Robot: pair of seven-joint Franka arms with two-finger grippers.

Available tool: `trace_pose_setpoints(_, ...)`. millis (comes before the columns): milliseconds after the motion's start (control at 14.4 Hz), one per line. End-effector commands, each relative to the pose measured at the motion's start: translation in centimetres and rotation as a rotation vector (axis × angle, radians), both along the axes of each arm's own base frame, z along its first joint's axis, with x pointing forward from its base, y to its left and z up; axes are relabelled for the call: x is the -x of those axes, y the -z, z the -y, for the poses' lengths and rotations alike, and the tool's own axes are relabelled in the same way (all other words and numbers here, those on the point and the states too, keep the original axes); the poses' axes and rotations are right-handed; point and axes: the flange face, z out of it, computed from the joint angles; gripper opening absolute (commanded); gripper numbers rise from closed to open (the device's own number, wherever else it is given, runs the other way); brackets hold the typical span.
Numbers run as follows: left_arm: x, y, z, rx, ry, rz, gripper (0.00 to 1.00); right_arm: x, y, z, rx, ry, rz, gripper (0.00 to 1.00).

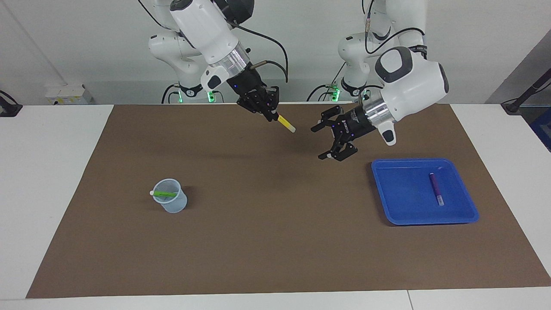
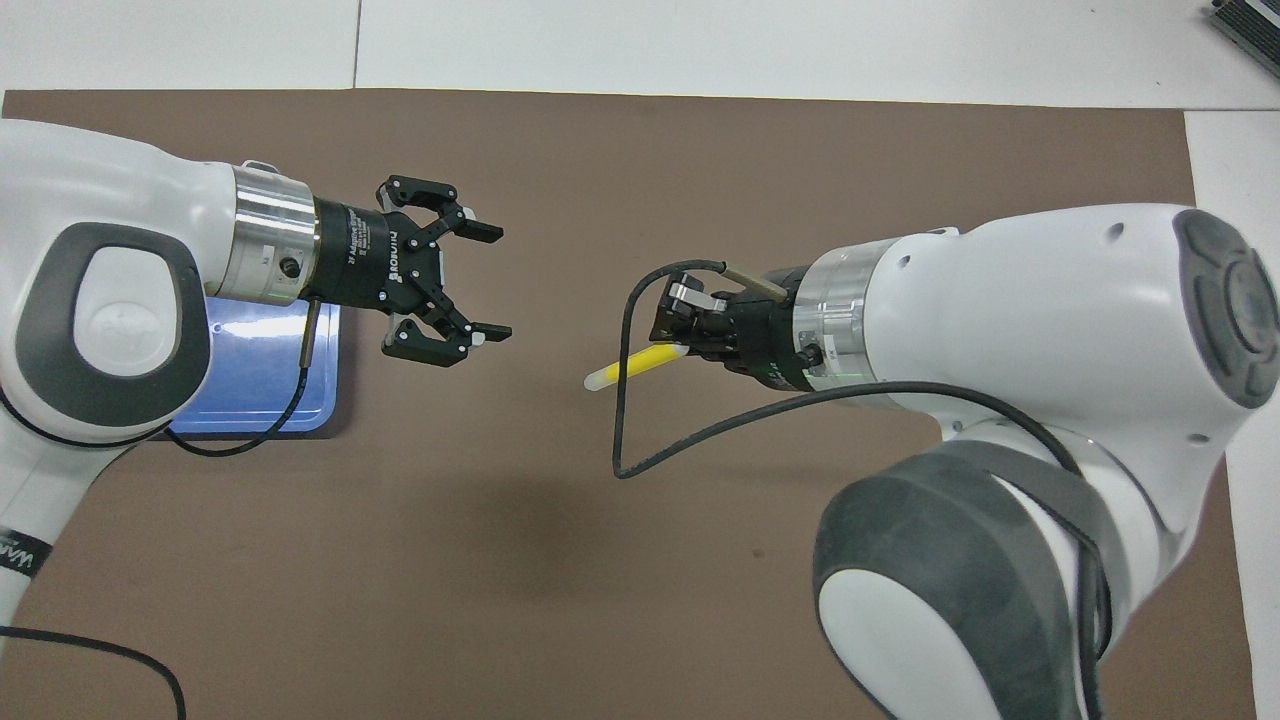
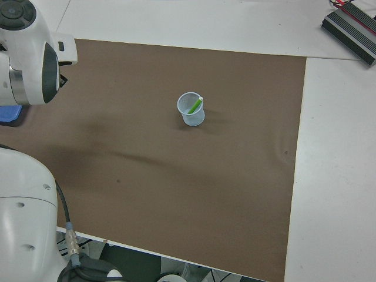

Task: Right arm passes pens to left for tray arrangement
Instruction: 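Carry the yellow pen toward center while the left gripper approaches, then close the left gripper on the yellow pen and open the right gripper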

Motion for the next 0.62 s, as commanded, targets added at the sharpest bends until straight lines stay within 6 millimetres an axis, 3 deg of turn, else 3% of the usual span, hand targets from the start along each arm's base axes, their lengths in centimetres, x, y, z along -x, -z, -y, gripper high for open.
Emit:
trace_pose_setpoints(0,1.0,-0.6,1.9,0.009,-0.014,-0.022,0.99,0.7,-0.1,0.3,-0.023,0.025,-0.002,0.00)
trace_pose_setpoints(208,2.7,-0.4,5.1,0.004,0.035,-0.034,0.99,0.7,-0.1,0.3,-0.023,0.025,-0.002,0.00)
trace_pose_setpoints(554,3.7,-1.1,5.9,0.003,0.057,-0.031,0.91,0.7,-0.1,0.3,-0.023,0.026,-0.002,0.00)
